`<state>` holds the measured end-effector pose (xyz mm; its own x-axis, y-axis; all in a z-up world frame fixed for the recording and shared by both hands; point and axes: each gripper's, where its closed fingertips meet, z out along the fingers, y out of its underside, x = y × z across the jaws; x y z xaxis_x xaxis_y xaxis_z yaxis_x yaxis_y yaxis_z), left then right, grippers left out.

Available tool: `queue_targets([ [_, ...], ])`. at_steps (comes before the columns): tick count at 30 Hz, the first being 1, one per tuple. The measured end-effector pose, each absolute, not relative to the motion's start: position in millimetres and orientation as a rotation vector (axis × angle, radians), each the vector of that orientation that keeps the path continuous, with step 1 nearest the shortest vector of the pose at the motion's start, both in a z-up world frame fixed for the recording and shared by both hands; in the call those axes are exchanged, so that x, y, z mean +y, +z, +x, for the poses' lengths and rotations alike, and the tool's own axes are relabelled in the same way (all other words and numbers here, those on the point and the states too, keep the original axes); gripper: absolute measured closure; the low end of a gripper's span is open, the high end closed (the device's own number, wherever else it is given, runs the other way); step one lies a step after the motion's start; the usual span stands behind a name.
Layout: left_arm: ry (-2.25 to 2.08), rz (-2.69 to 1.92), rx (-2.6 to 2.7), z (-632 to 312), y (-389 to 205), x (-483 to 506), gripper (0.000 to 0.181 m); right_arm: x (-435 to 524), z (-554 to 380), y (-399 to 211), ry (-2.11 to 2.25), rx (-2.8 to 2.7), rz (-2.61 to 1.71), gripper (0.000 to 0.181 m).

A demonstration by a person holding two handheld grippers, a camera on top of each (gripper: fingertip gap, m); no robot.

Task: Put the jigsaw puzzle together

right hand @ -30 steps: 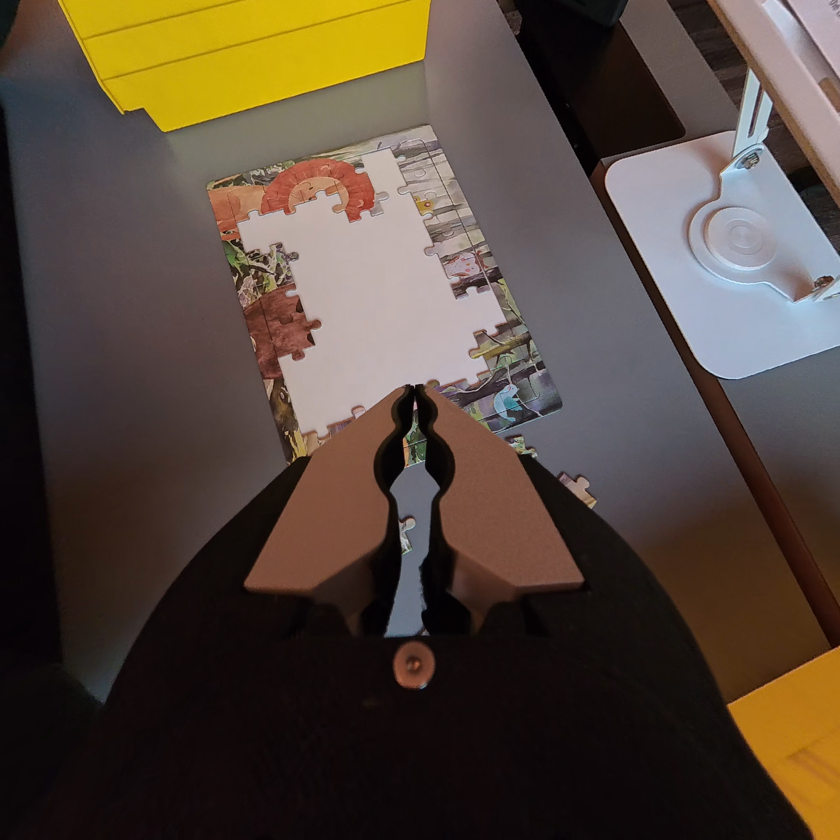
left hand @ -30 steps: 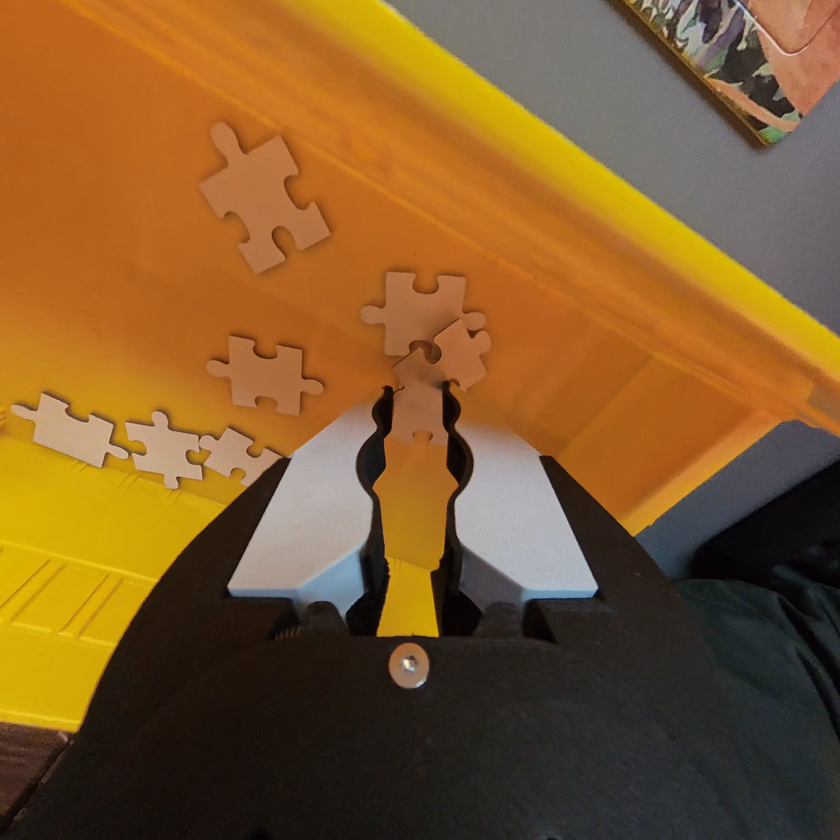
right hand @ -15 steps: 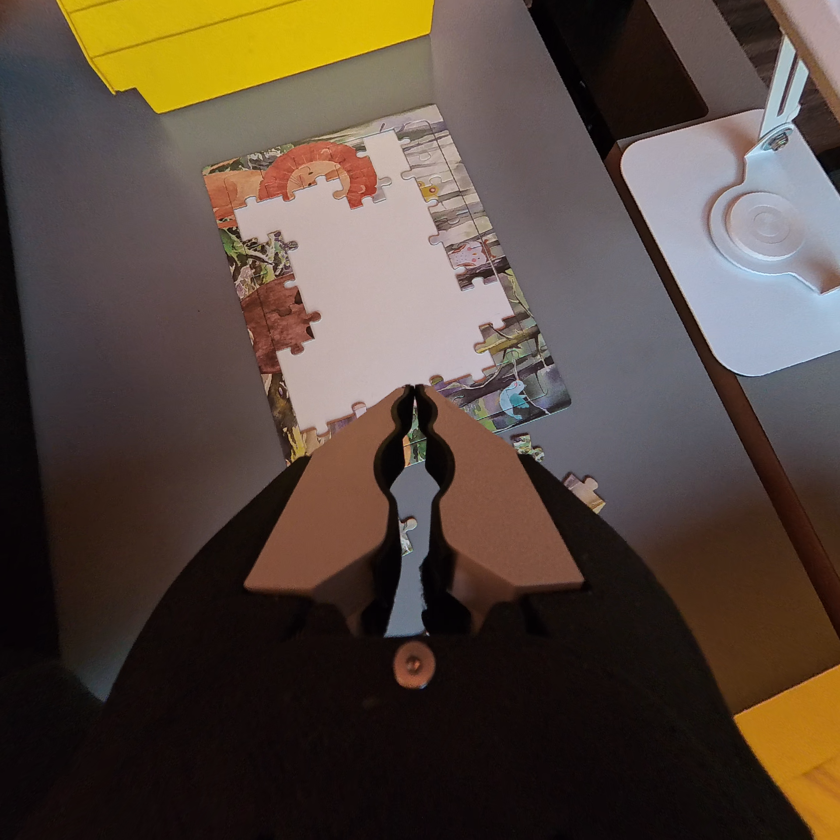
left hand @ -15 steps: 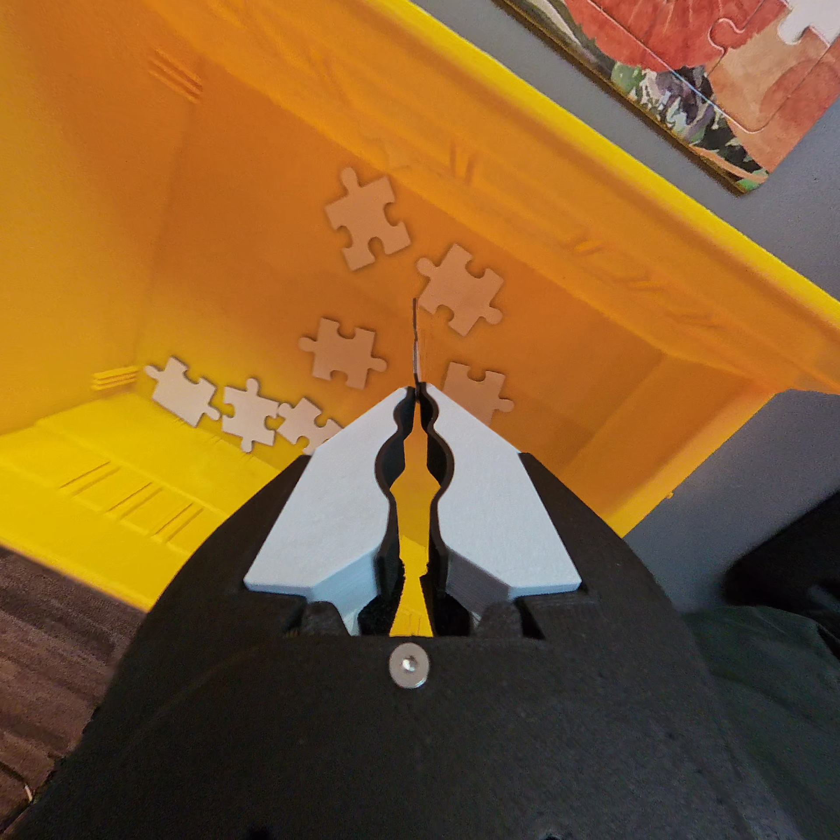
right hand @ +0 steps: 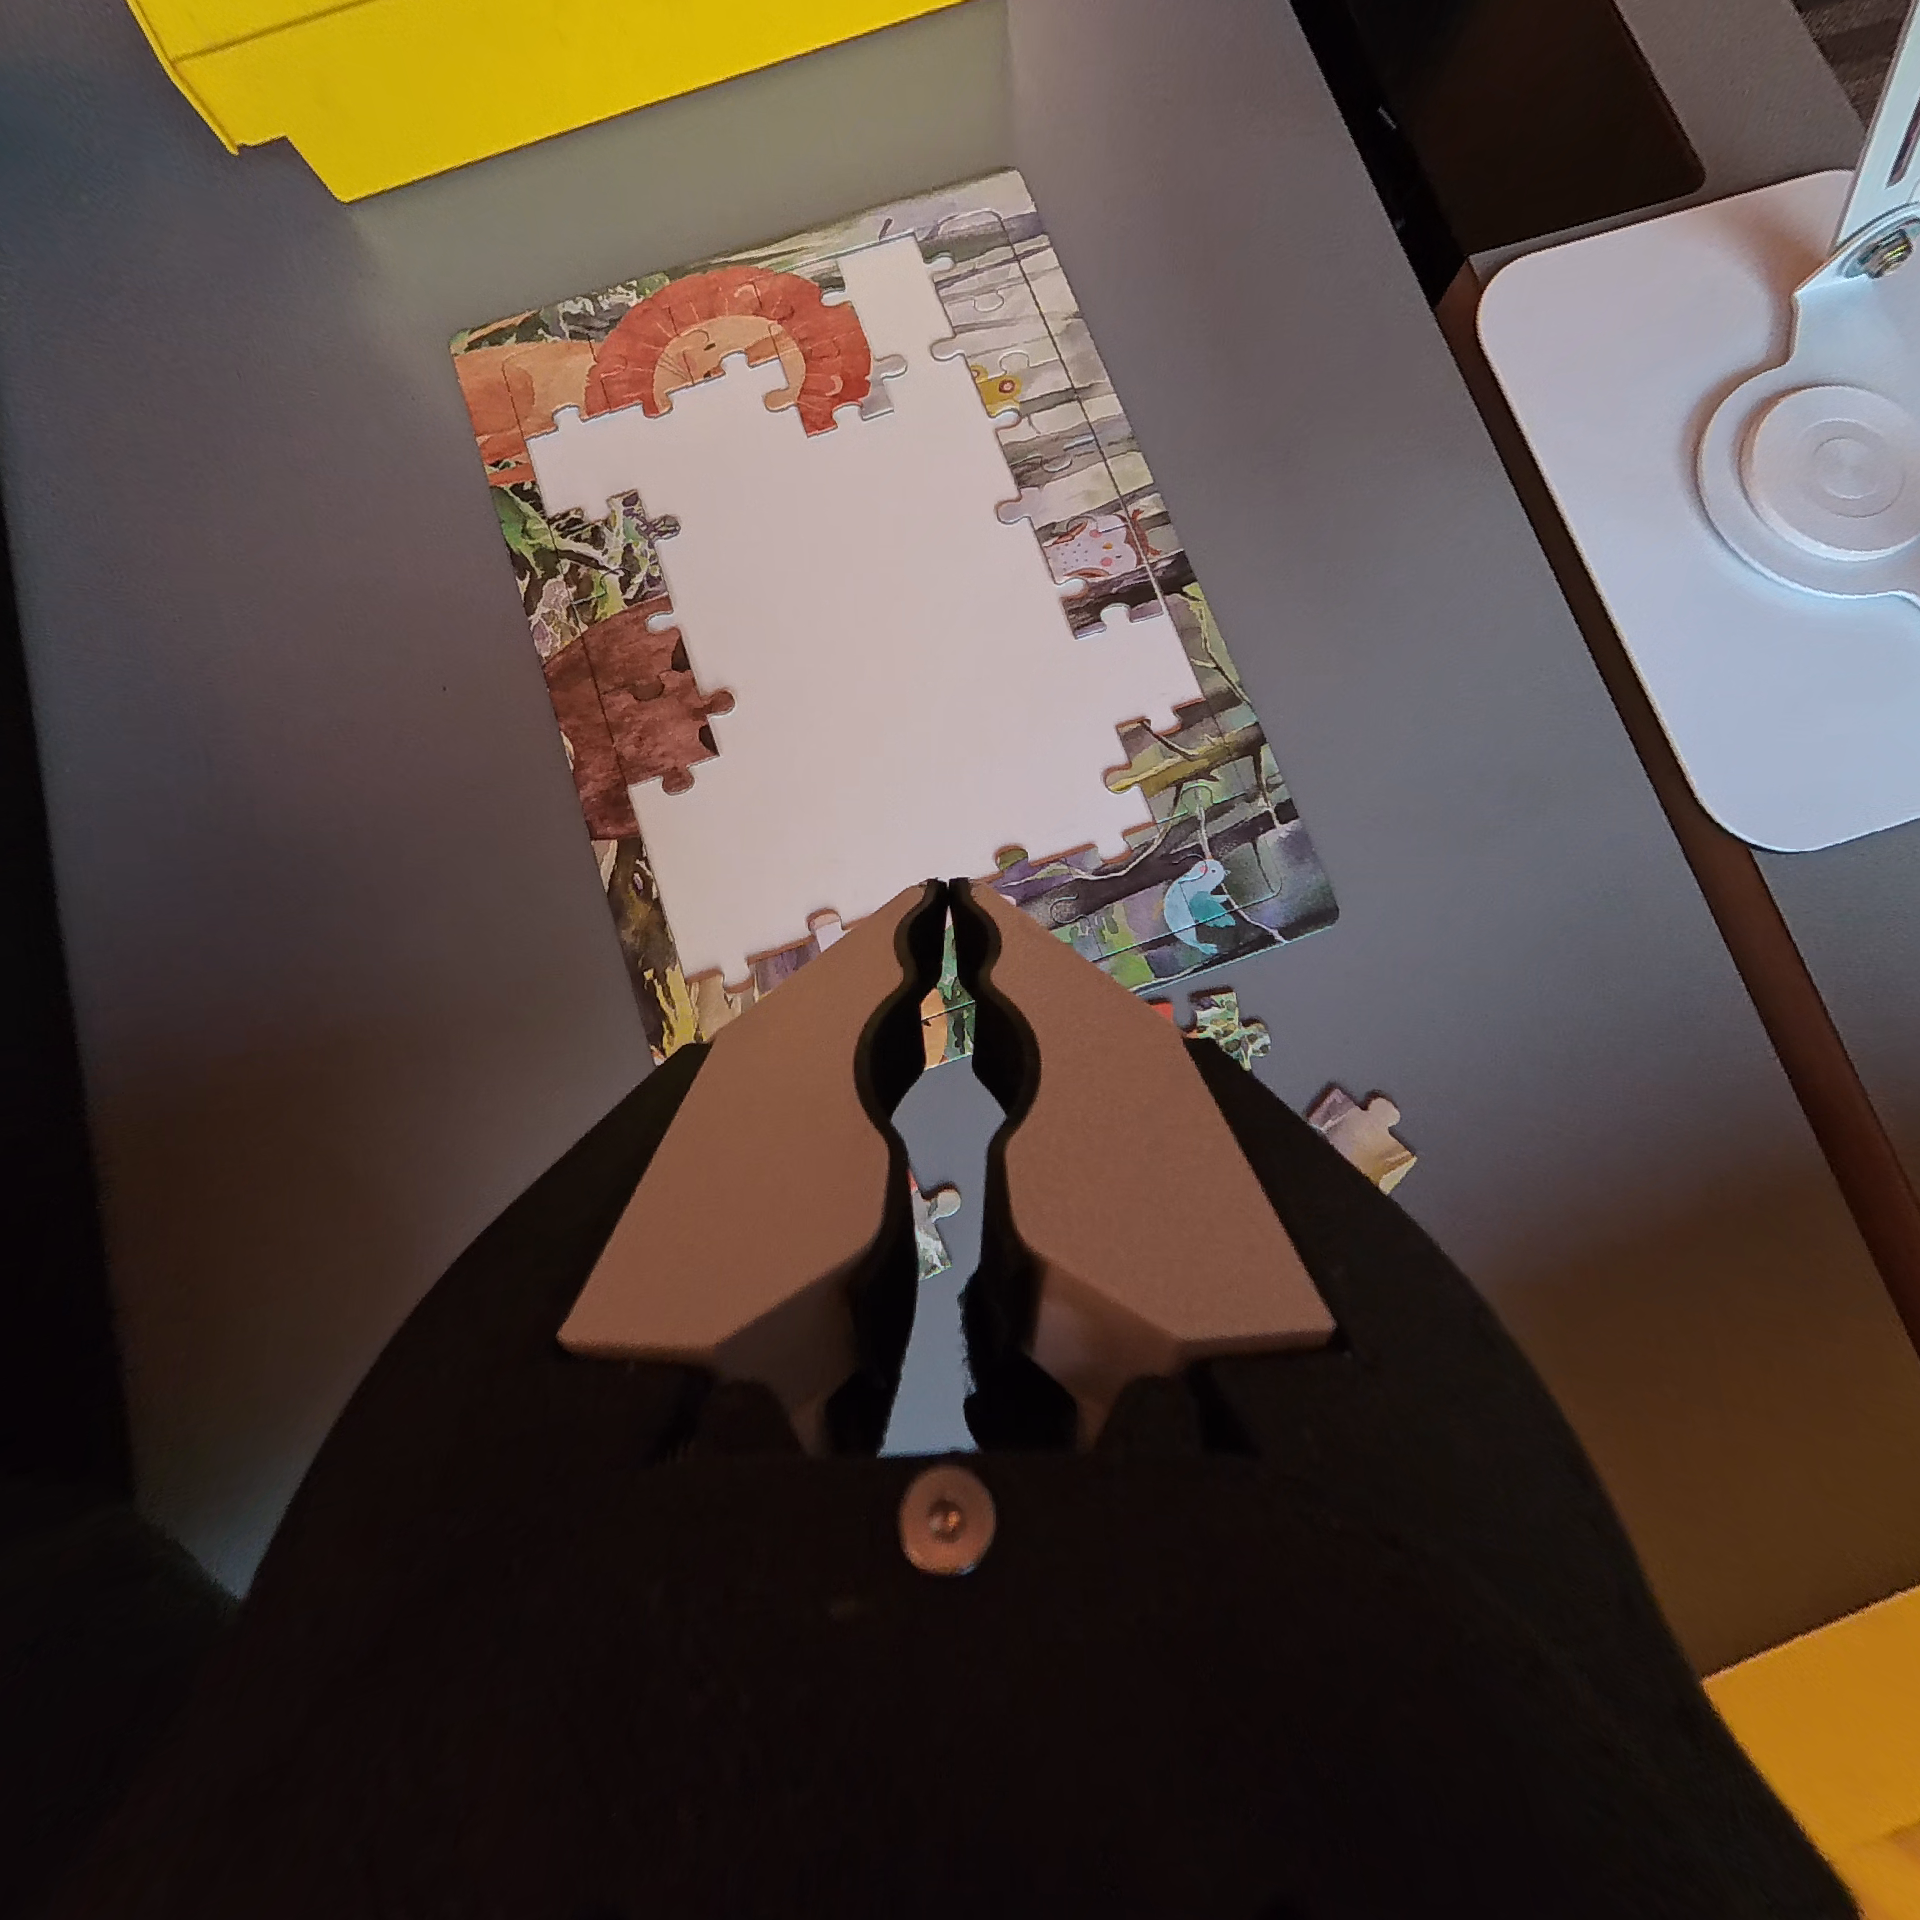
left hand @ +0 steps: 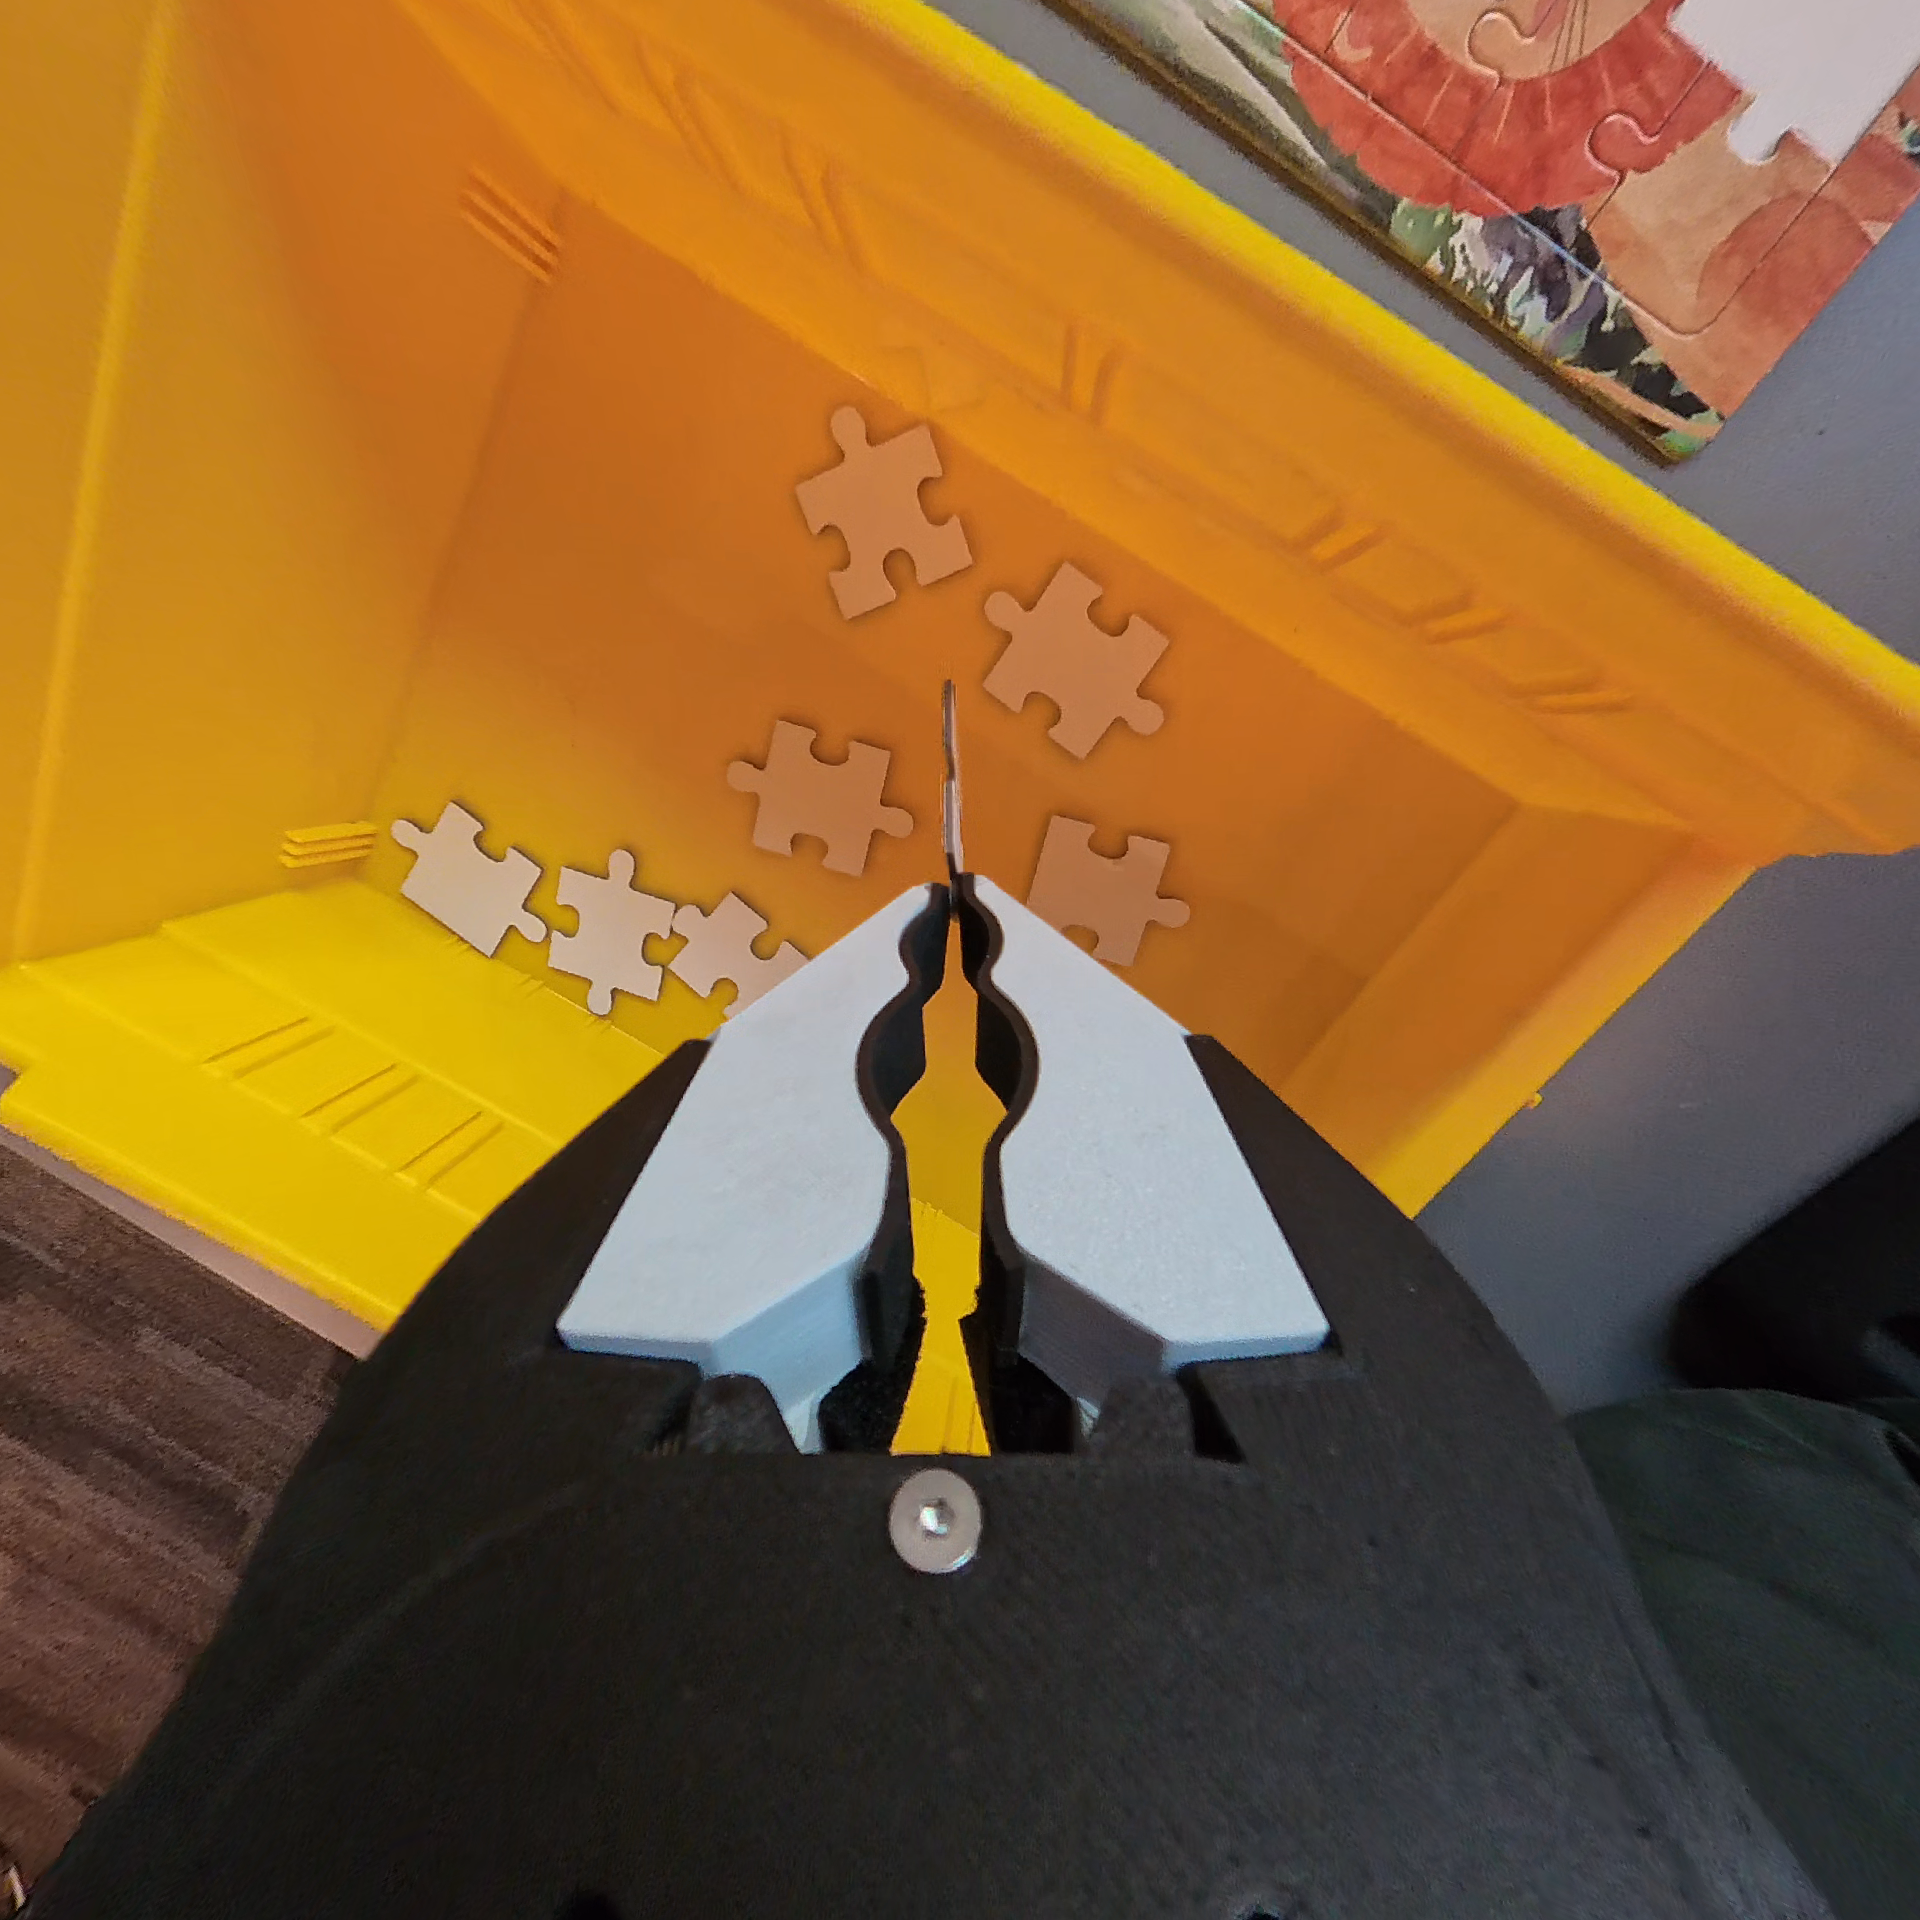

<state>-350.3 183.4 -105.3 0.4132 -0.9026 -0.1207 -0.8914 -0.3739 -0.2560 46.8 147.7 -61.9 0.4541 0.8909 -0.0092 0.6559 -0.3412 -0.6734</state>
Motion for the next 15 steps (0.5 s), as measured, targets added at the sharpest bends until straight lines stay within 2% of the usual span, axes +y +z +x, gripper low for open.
queue_targets([
  [9,-0.146,-2.493,1.505,-362,-108,177,0.181,148,46,-68,0.516,-1.295,-2.125,0.18],
  [15,0.097,-2.581,1.435,-387,-113,187,0.181,148,45,-72,0.51,-1.298,-2.14,0.18],
])
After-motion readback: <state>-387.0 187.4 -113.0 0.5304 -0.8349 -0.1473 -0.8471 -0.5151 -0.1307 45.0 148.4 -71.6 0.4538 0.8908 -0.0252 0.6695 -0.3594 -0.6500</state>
